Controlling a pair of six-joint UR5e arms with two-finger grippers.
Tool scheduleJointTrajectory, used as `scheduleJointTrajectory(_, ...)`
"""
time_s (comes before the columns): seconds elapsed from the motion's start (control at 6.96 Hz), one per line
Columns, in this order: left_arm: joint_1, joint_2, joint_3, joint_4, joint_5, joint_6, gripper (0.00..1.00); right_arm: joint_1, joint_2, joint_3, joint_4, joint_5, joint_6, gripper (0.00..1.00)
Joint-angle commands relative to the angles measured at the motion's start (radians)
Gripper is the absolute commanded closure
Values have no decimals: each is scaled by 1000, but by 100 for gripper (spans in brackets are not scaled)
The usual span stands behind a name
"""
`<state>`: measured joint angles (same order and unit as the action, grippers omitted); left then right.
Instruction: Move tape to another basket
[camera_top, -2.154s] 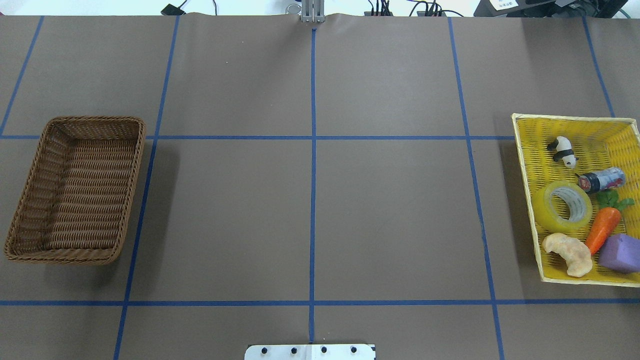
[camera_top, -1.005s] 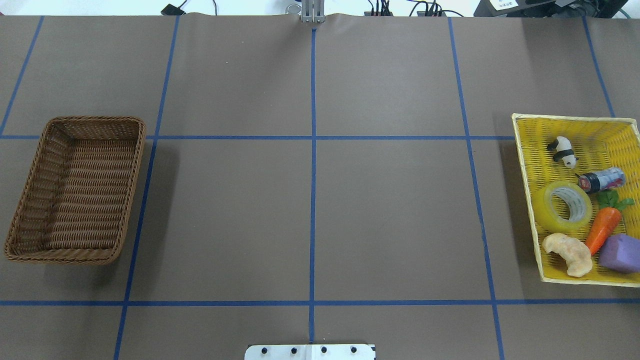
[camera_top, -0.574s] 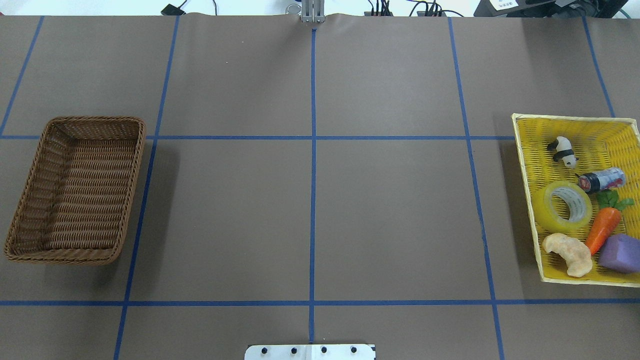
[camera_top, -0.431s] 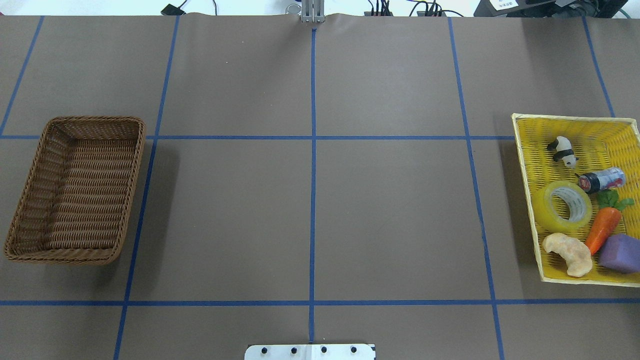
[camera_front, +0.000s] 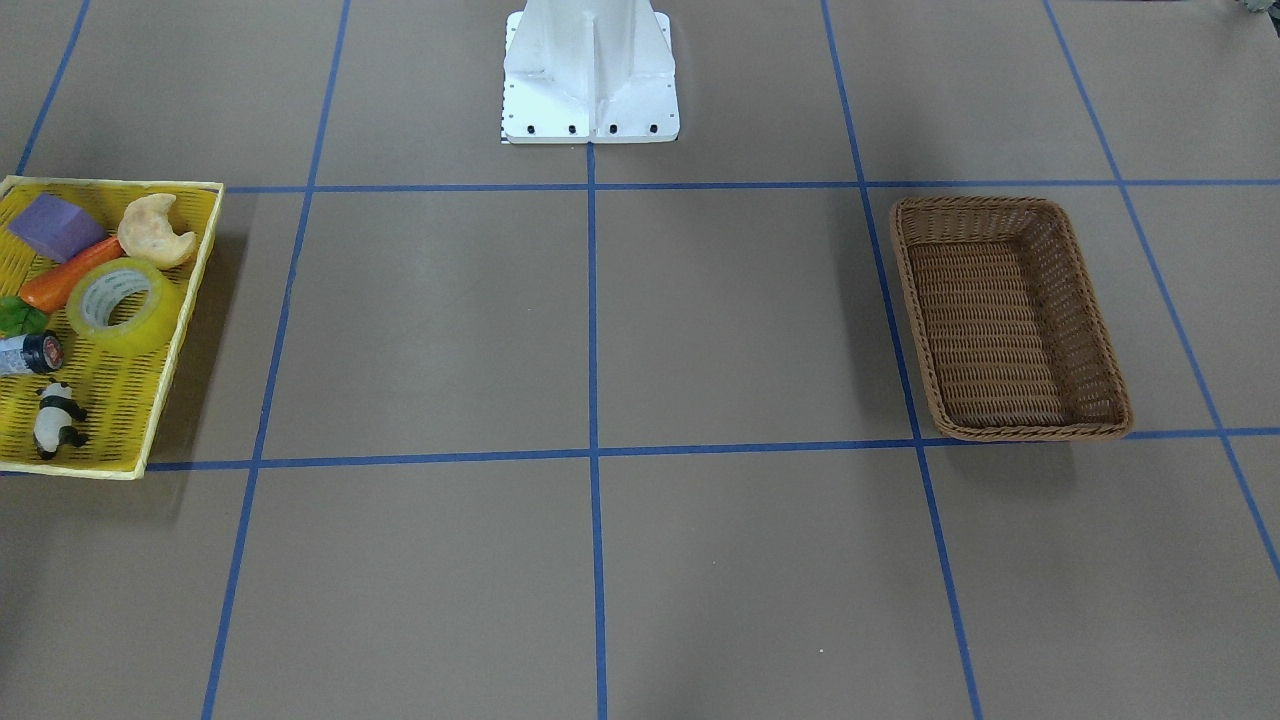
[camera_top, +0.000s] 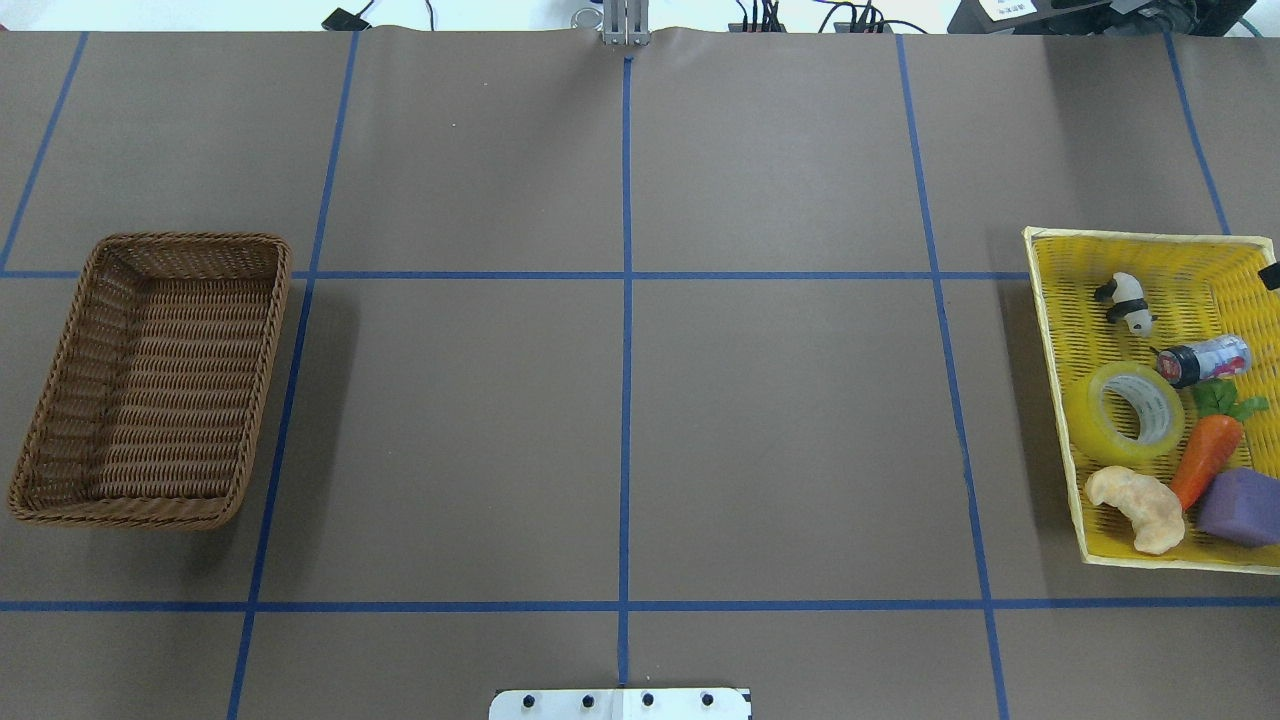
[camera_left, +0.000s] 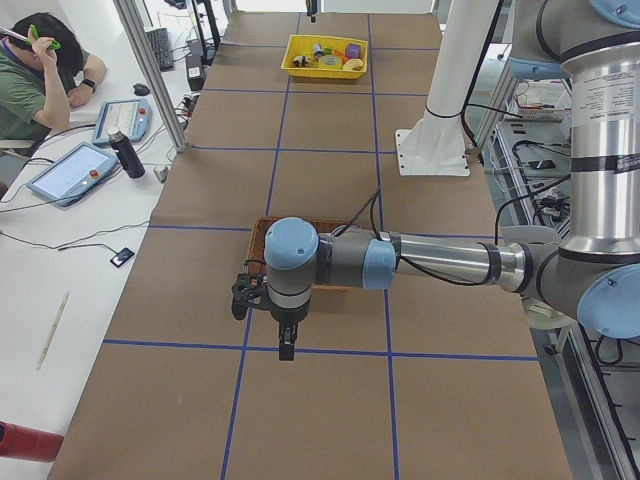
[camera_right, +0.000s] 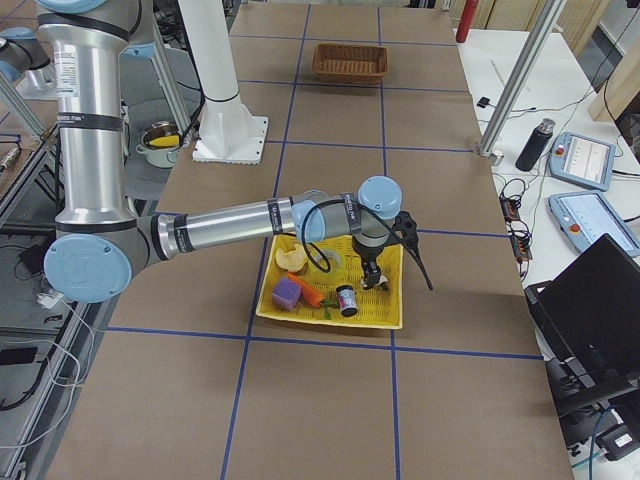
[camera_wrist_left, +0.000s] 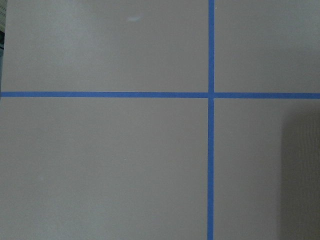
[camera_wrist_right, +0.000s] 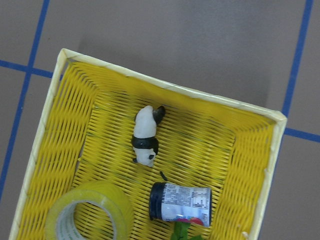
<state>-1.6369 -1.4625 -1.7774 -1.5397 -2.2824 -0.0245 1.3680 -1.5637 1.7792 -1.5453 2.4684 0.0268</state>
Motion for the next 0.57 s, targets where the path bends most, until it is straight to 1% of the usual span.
scheduleJointTrajectory(0.0,0,2,7,-3,-5,0,2,-93,17,3,5,-61,21,0)
scheduleJointTrajectory(0.29,0,5,6,-7,-6,0,2,-160,17,-1,7,-71,5,0)
scheduleJointTrajectory(0.43,-1,4,7,-10,-6,0,2,-223,36,-1,14,-78,2,0)
